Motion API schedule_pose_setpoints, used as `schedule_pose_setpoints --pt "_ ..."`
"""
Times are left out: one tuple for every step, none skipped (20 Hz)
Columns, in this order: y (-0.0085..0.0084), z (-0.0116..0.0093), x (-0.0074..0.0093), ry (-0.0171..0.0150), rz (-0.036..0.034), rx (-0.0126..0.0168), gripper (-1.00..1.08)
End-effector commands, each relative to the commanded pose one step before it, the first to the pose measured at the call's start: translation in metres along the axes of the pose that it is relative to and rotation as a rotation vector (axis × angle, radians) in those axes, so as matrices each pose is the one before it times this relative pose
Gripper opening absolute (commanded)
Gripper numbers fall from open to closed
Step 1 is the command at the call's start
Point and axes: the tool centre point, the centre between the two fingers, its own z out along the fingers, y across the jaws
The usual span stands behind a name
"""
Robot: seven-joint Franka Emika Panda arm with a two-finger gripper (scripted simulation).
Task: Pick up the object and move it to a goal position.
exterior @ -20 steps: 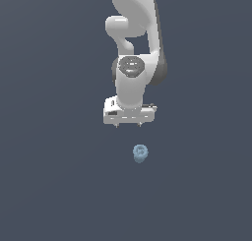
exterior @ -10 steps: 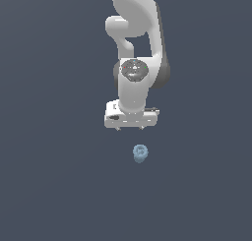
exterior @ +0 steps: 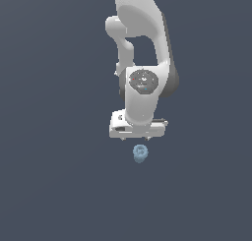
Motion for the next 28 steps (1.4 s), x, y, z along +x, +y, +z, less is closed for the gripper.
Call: schedule_pose_setpoints --pt "-0.00591 0.00132 0.01166 0.00442 0.00771 0.00212 1.0" --pt "-0.00208 0.00053 0.00382 0.00148 0.00259 0.0008 1.0" --pt "-0.00192 0.00049 0.00348 0.00139 0.00246 0.00078 1.0" --pt "-0.0018 0.00048 0.00316 0.00126 0.00224 0.00073 1.0" --pt "-0.00163 0.00045 0.00285 0.00116 0.00209 0.0007 1.0" --pt "-0.00154 0.00044 0.00255 0.00101 0.00183 0.00062 1.0" --pt "-0.00131 0.00037 0.00225 0.00095 0.00174 0.0006 1.0" --pt "-0.00125 0.00038 0.00197 0.00077 0.00142 0.0005 1.0" --pt "-0.00115 0.00037 0.00169 0.00063 0.00116 0.00041 1.0" --pt "-0.00084 0.00024 0.00141 0.00063 0.00116 0.00042 1.0" --pt "-0.00065 0.00018 0.00115 0.00054 0.001 0.00036 1.0" --pt "-0.00066 0.00022 0.00089 0.00031 0.00058 0.00021 1.0" --pt "-0.00035 0.0001 0.00063 0.00031 0.00058 0.00021 1.0" --pt "-0.00047 0.0002 0.00038 0.0 0.0 0.0 1.0" --pt "-0.00016 0.00007 0.00013 0.0 0.0 0.0 1.0" --pt "0.00056 -0.00015 -0.00087 -0.00035 -0.00059 -0.00003 1.0" --pt "-0.00001 0.00044 0.0 0.0 0.0 0.0 1.0" --pt "-0.00003 0.00132 0.0 0.0 0.0 0.0 1.0" --pt "-0.00004 0.0022 0.0 0.0 0.0 0.0 1.0" --pt "-0.00006 0.00308 -0.00001 0.0 0.0 0.0 1.0" --pt "-0.00007 0.00397 -0.00003 0.0 0.0 0.0 1.0" --pt "-0.00009 0.00486 -0.00006 0.0 0.0 0.0 1.0" --pt "-0.0001 0.00574 -0.0001 0.0 0.0 0.0 1.0" --pt "0.00031 0.00622 -0.00015 0.00036 0.00058 0.00009 1.0" --pt "-0.0001 0.00598 -0.00015 0.0 0.0 0.0 1.0" --pt "-0.00009 0.00514 -0.00013 0.0 0.0 0.0 1.0" --pt "-0.00007 0.00429 -0.00008 0.0 0.0 0.0 1.0" --pt "-0.00006 0.00346 -0.00002 0.0 0.0 0.0 1.0"
